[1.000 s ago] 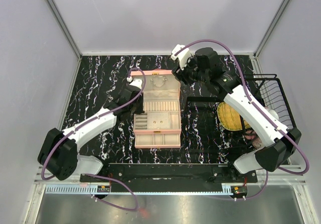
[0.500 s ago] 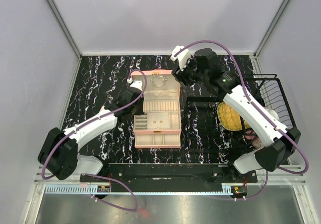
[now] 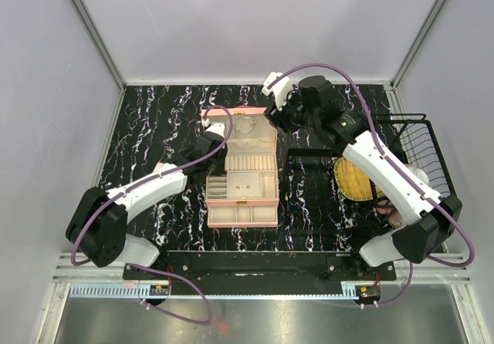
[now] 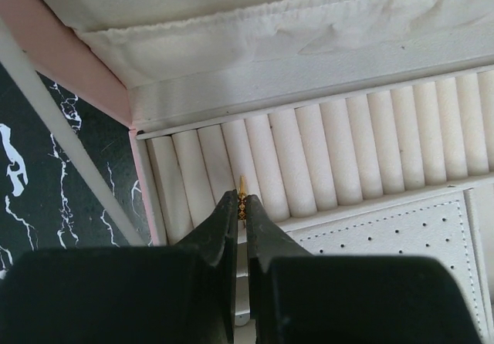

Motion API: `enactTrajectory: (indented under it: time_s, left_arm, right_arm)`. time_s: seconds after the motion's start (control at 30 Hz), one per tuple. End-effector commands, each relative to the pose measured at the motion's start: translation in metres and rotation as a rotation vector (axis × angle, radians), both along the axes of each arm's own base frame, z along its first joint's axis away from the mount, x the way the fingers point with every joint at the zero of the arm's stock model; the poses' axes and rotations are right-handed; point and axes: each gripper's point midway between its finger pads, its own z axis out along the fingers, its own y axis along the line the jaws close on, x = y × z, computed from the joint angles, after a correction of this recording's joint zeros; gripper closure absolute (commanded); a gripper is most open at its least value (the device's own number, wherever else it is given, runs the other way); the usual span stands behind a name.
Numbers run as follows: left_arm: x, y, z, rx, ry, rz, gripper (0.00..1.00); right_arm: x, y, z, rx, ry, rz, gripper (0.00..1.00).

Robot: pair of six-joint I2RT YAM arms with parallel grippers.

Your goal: Organize the mixed jewelry

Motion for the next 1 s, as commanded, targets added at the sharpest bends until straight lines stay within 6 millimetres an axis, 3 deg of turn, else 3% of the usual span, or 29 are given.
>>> enactTrajectory:
  time_s: [0.0, 0.97]
  left_arm:
    - [0.017, -0.006, 0.016, -0.017, -0.055, 0.035, 1.00]
    - [0.026, 0.006, 0.001, 0.040, -0.041, 0.114, 1.00]
  right_arm:
    - [0.003, 0.000, 0.017, 0.037, -0.053, 0.002, 0.37]
    - [-0.001, -0.001, 0.016, 0.041, -0.053, 0.014, 0.37]
